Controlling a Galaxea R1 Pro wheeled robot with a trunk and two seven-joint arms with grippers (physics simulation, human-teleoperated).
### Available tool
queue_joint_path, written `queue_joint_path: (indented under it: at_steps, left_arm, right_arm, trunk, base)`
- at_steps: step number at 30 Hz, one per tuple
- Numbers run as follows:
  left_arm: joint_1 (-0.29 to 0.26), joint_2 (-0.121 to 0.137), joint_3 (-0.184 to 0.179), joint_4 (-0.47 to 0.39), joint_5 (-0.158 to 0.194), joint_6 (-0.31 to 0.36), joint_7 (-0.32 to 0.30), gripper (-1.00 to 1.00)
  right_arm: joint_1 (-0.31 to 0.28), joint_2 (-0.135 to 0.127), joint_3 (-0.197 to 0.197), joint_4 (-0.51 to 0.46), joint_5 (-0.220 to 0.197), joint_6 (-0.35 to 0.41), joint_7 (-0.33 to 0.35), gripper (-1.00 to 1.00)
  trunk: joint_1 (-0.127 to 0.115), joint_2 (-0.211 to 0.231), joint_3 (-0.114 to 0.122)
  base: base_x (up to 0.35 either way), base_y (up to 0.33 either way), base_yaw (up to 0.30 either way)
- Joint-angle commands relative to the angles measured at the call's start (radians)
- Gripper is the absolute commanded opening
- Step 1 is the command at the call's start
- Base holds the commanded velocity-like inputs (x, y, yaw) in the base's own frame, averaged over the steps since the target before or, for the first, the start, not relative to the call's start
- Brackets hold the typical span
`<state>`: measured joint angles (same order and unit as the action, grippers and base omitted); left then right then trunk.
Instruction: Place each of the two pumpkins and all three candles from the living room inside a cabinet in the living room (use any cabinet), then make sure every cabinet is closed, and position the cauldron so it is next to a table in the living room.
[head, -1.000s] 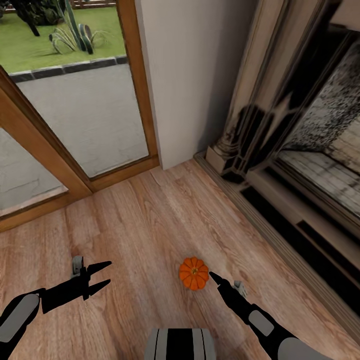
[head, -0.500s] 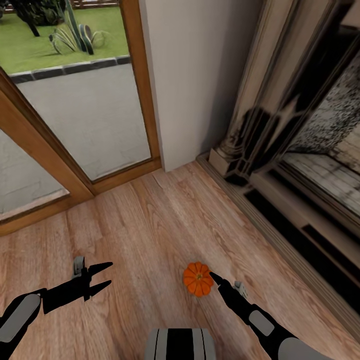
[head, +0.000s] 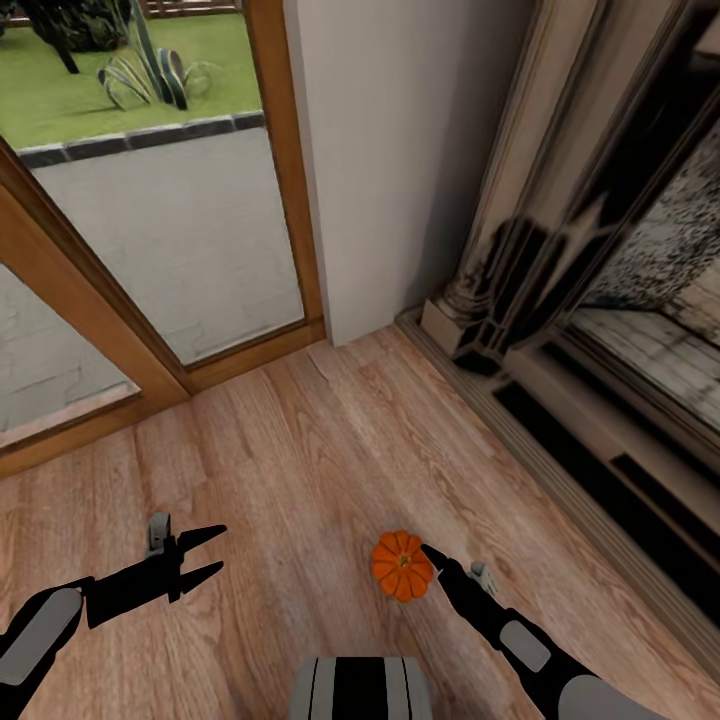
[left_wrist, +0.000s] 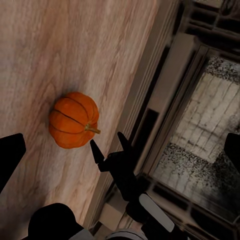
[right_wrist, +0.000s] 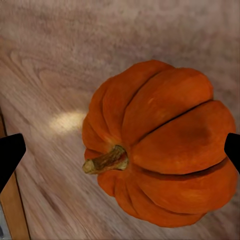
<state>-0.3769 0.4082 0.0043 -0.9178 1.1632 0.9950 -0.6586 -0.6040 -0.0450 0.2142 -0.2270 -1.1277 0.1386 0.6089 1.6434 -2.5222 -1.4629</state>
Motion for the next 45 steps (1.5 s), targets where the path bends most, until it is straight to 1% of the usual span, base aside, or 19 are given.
queue_joint_path:
  at_steps: [1,4,16,22,26,45]
  left_arm:
    - [0.0,0.0,0.0,0.0,-0.002,0.004,-0.004,1.0]
    - [0.0,0.0,0.0,0.0,-0.002,0.004,-0.004,1.0]
    - [0.0,0.0,0.0,0.0,-0.002,0.004,-0.004,1.0]
    - [0.0,0.0,0.0,0.0,-0.002,0.004,-0.004,1.0]
    - [0.0,0.0,0.0,0.0,-0.002,0.004,-0.004,1.0]
    - [0.0,0.0,-0.001,-0.001,-0.002,0.002,-0.004,1.0]
  right_arm:
    - [0.0,-0.001,0.005,0.0,-0.011,0.006,0.002,1.0]
    - [0.0,-0.002,0.005,0.0,-0.011,0.006,0.002,1.0]
    - [0.0,-0.001,0.007,0.001,-0.011,0.008,-0.004,1.0]
    - [0.0,0.0,0.014,0.0,-0.011,0.009,-0.013,1.0]
    - [0.0,0.001,0.014,0.0,-0.011,0.009,-0.016,1.0]
    - [0.0,0.001,0.014,0.0,-0.01,0.009,-0.017,1.0]
  trunk:
    - [0.0,0.0,-0.001]
    - [0.0,0.0,-0.001]
    - [0.005,-0.003,-0.047]
    - [0.005,-0.003,-0.047]
    - [0.007,-0.004,-0.062]
    - [0.007,-0.004,-0.062]
  base:
    - [0.005,0.005,0.0]
    - [0.002,0.002,0.0]
    - [0.0,0.0,0.0]
    - [0.0,0.0,0.0]
    - [0.0,0.0,0.0]
    - [0.005,0.012,0.0]
